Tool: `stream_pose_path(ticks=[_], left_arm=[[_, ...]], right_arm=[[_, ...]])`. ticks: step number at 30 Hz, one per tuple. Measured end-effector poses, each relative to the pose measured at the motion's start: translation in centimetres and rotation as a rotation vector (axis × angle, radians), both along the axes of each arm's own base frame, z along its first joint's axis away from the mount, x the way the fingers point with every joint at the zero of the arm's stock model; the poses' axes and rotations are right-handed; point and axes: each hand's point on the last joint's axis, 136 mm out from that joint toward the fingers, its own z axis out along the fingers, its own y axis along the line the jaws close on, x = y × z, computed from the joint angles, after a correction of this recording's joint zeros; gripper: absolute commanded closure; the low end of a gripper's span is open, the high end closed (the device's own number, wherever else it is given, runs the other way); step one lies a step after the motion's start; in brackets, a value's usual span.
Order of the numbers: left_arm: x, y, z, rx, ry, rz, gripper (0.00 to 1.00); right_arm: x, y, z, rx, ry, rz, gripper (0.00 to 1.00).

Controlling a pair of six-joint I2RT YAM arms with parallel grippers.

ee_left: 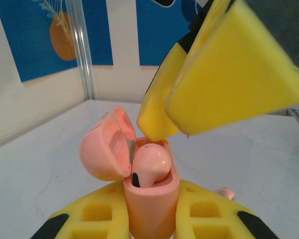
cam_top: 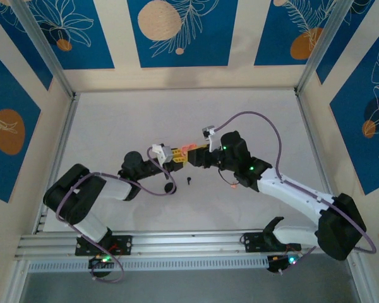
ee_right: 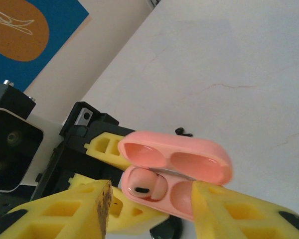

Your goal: Insert wireless bluetooth earbuds into charging case

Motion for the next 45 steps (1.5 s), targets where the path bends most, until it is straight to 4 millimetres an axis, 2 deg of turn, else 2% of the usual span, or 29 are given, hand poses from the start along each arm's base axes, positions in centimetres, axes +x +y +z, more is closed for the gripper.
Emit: stream_pose_path(ticks=[4,9,14,17,26,37,45], left_arm=[[-0.2,0.1,1.2,-0.011,-0.067,0.0,0.87],[-0.2,0.1,1.3,-0.001,-0.101,0.003,0.87],[-0.2,0.1,1.1,0.015,-0.136,0.006,0.87],[-0.2,0.1,1.0,0.025,-0.155,0.007,0.87],[-0.1,0.0,0.6,0.048,-0.19,0.01,0.87],[-0.2,0.0,0.6,0.052,-0.201,0.006,0.87],[-0.2,-0.1,0.6,0.052,-0.201,0.004,0.87]], right_arm=[[-0.6,-0.9,1.9,0.015,0.055,0.014,0.55],[-1.3,-1.3,4.5,0.028,0.152,0.029,0.61],[-2.0,-1.2,5.5,0.041,0.28,0.043,0.65],[-2.1,-0.7,5.2,0.042,0.355,0.057,0.67],[-2.0,0.2,1.9,0.0,0.529,0.053,0.72],[-1.2,0.9,1.5,-0.002,0.552,0.049,0.78],[-0.8,1.2,0.2,-0.022,0.582,0.043,0.84]])
